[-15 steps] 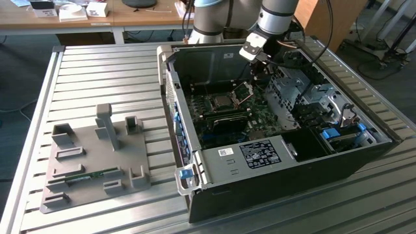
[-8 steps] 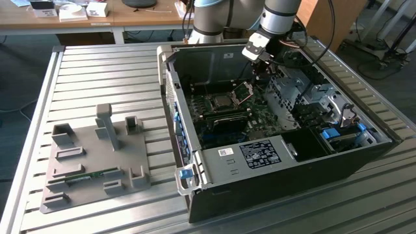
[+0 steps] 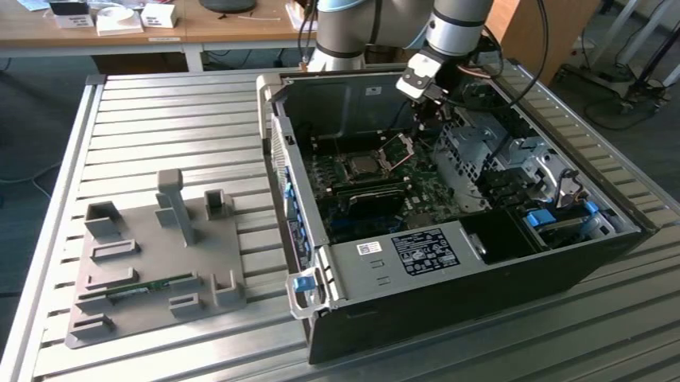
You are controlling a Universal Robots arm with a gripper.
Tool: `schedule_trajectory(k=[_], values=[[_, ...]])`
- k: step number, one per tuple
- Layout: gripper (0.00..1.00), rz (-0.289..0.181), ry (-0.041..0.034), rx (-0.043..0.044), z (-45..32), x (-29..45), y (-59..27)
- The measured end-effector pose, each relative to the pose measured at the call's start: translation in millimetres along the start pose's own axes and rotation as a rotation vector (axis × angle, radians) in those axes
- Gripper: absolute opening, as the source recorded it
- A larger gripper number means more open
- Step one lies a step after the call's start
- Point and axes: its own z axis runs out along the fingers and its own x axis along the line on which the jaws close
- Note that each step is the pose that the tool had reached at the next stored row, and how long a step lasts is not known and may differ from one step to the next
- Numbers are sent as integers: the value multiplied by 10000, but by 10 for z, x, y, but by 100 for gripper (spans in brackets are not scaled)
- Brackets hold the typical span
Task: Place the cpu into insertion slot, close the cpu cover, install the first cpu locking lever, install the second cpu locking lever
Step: 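Place the cpu into insertion slot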
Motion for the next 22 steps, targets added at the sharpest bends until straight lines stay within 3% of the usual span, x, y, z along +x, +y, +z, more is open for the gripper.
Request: schedule_trajectory(k=[12, 22], values=[[11, 1, 2, -1, 43, -1, 16], [11, 3, 0, 0, 147, -4, 19]])
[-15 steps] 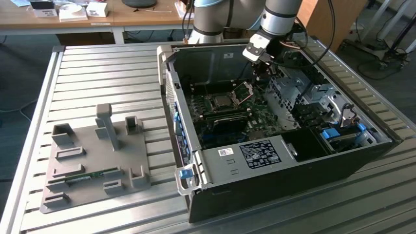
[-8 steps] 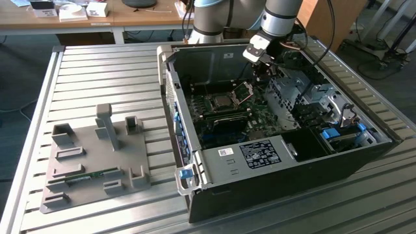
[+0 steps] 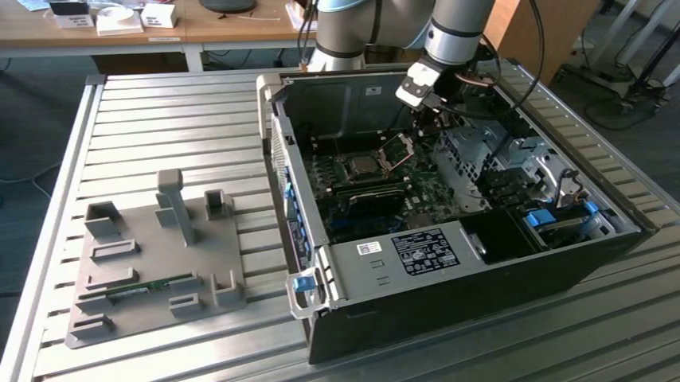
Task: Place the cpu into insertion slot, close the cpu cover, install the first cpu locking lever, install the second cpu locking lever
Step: 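Place the cpu into insertion slot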
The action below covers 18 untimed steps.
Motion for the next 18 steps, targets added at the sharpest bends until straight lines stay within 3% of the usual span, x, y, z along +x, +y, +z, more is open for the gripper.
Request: schedule_trajectory(k=[7, 13, 18], values=[[11, 0, 1, -1, 3, 0, -21], [11, 0, 0, -11, -4, 1, -165], [11, -1, 1, -37, -13, 3, -342]])
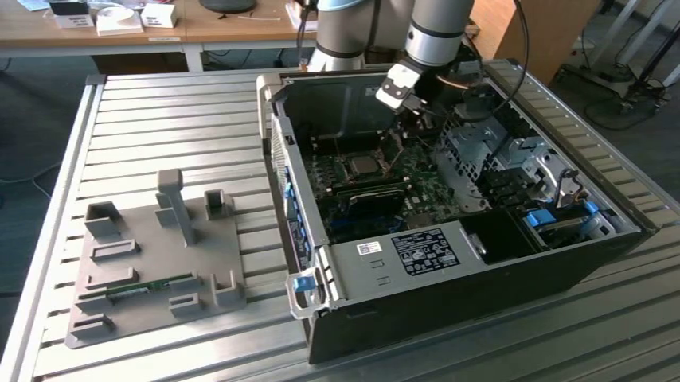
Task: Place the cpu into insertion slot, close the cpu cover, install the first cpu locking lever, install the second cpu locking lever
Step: 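Place the cpu into insertion slot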
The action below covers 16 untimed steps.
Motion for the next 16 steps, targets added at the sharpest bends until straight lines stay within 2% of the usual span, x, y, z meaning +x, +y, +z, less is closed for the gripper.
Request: schedule_trajectory(k=[3, 5, 16], values=[[11, 3, 3, -18, -5, 1, -114], [11, 4, 2, -21, -6, 2, -146], [11, 3, 2, -17, -7, 2, -148]])
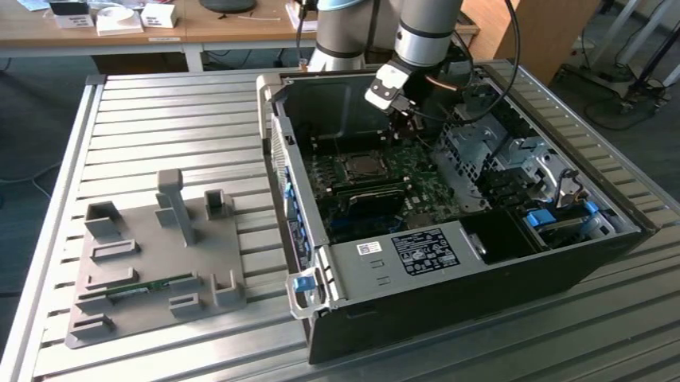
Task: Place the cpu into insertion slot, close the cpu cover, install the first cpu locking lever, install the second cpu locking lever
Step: 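Place the cpu into insertion slot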
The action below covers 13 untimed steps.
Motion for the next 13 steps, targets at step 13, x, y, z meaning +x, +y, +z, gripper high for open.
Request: schedule_trajectory(k=[13], values=[[11, 6, -5, 234, 4, 0, -41]])
